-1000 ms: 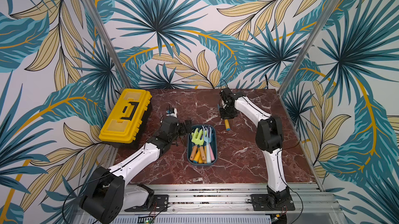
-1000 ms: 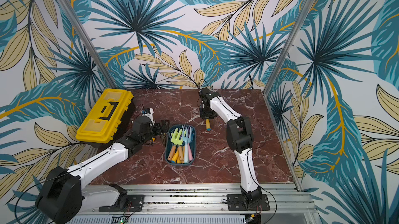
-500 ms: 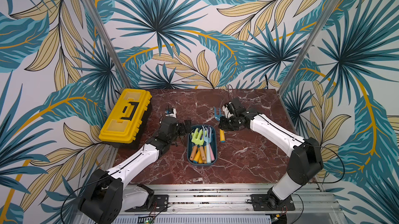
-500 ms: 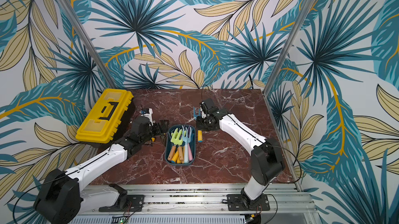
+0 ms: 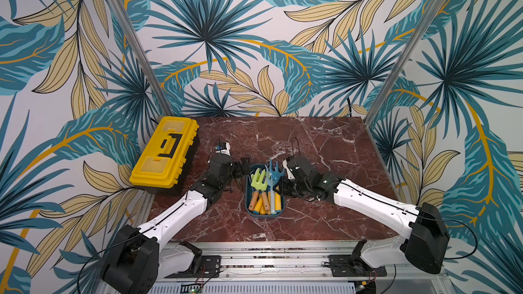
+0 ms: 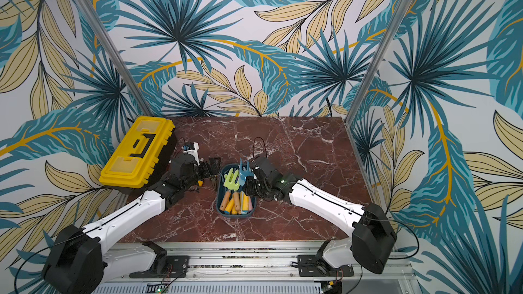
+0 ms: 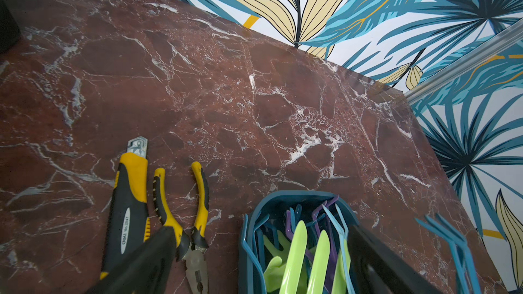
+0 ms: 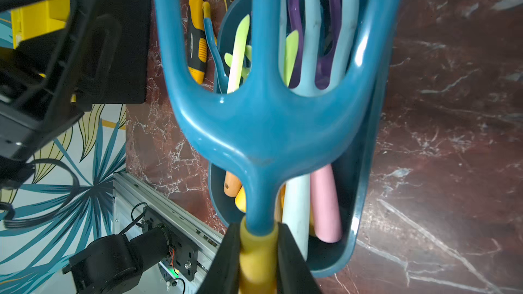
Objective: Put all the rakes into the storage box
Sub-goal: Place the rake in the storage box.
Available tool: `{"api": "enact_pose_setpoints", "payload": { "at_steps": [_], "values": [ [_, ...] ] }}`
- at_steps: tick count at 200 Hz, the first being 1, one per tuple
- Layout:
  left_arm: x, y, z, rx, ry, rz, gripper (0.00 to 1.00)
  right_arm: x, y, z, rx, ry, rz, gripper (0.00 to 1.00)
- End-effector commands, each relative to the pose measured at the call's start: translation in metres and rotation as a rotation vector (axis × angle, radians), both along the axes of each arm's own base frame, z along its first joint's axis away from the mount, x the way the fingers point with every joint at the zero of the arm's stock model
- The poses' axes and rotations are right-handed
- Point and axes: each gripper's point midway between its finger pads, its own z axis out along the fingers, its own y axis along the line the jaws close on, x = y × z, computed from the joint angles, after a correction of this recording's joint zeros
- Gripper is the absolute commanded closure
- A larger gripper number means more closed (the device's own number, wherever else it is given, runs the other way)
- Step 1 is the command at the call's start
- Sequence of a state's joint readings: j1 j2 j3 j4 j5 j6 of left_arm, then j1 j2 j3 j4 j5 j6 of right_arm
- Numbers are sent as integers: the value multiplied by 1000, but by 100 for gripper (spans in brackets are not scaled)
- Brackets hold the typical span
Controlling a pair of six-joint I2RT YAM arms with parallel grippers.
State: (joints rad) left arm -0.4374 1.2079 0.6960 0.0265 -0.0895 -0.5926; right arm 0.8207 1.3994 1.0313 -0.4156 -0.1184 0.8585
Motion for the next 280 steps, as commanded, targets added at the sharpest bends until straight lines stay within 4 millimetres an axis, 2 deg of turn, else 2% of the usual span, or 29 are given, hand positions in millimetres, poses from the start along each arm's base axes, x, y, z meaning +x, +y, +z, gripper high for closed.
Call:
{"api": "enact_pose_setpoints", "payload": {
  "at_steps": [1, 43, 97, 145, 202, 237, 280],
  "values": [
    [-2, 4, 3, -9, -17, 11, 0, 1, 5, 4, 29, -20, -61, 88],
    [-3, 4, 3, -12, -17, 8, 0, 1, 16, -9, 64, 20, -85, 88],
    [-3, 6, 5, -11, -21, 14, 0, 2, 16, -23, 53, 59, -130, 89],
    [-3, 6, 4, -12, -20, 13, 0, 1, 28, -42, 66, 104, -120, 89],
    [-3, 7, 5, -11, -22, 13, 0, 6, 25, -54, 6, 111, -131, 88],
    [-4, 7, 7, -13, -27, 13, 0, 11, 17, -57, -34, 95, -143, 87],
    [-5, 7, 9, -14, -31, 13, 0, 21, 18, -59, -74, 84, -131, 85]
  ]
}}
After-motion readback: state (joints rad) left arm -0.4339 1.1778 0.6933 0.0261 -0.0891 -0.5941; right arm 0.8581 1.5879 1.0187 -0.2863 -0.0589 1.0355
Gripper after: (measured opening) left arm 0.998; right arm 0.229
